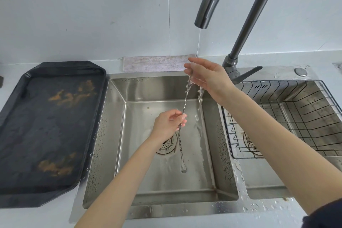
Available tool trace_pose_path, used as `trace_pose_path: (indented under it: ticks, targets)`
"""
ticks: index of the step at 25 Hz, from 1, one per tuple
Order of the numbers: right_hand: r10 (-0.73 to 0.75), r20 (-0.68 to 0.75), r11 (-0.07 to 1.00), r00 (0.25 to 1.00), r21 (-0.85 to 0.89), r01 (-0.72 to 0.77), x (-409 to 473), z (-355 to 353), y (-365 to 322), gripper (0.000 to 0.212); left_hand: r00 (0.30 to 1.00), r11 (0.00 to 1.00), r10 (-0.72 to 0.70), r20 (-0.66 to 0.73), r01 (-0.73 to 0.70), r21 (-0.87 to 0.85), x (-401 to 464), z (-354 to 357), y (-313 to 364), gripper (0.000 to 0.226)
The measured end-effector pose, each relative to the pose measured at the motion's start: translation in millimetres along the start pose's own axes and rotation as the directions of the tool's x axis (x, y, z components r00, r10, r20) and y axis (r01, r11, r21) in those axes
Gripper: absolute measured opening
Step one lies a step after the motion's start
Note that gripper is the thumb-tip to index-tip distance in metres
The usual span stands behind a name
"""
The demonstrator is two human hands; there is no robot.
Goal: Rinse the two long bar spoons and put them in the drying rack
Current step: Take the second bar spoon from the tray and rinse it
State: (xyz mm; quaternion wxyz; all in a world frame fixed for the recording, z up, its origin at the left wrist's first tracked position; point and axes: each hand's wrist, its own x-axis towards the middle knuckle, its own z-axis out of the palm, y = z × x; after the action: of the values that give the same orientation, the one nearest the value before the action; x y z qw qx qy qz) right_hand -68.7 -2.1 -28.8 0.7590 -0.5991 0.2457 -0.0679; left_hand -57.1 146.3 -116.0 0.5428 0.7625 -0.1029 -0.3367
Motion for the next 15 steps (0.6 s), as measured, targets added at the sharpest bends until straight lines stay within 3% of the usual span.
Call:
trace_pose_path:
  ticks: [8,12,15]
  targets:
    - [-0.070,-0.104,0.997,0.992,-0.041,0.066,3,-1,-9,0.009,0.998,0.996,0.052,-0.028,-0.050,0.074,9,3,5,0.019]
    - [-0.091,-0.091,0.996,0.992,-0.002,0.091,1,-1,-10,0.025,0.997,0.993,0.071,-0.020,-0.068,0.098,13,4,4,0.023]
    - [-0.097,-0.105,0.995,0.990,-0.020,0.096,1,0,-11,0.025,0.994,0.986,0.110,-0.014,-0.107,0.127,16,6,11,0.023]
